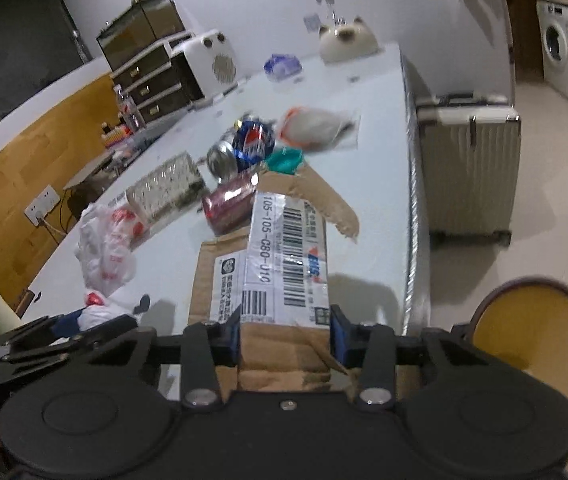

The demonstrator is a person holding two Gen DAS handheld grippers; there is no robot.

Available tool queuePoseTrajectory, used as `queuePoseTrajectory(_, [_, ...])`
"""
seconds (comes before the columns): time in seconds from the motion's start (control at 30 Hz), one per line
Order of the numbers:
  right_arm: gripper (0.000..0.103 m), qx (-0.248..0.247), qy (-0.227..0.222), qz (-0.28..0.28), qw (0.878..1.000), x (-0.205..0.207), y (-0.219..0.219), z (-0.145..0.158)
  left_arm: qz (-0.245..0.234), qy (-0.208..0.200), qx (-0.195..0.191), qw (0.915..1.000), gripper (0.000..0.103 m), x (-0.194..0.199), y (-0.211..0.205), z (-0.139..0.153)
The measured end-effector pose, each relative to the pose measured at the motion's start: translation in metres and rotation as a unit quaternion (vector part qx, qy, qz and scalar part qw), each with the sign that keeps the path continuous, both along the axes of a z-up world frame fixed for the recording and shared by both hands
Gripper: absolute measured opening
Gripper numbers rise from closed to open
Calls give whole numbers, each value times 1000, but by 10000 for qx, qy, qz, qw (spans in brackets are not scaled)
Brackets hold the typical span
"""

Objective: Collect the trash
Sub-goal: 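Carry the white bags and cardboard parcel with both tools over the trash bin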

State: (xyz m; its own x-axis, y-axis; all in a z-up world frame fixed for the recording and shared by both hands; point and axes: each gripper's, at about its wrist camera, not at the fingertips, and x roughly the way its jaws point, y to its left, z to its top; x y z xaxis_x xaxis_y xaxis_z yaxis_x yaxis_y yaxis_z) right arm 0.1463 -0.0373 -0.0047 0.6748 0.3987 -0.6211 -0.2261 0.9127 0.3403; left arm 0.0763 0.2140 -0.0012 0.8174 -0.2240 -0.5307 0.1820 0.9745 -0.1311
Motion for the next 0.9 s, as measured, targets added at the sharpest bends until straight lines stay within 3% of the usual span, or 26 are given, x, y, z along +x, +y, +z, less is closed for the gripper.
queuePoseTrajectory(0.4, [42,-99,-575,-262,9979,-17,-47,22,-90,-345,50,9994,60,-16,-39,25])
queuePoseTrajectory(0.63, [42,-215,-761,-591,9951,-33,-93,27,-384,-482,-43,9981,60,-12,-89,33])
queuePoseTrajectory(0.9, [42,-432,-939,-963,9900,-52,-151,25,-592,-366,-204,9974,60,-1,-156,23])
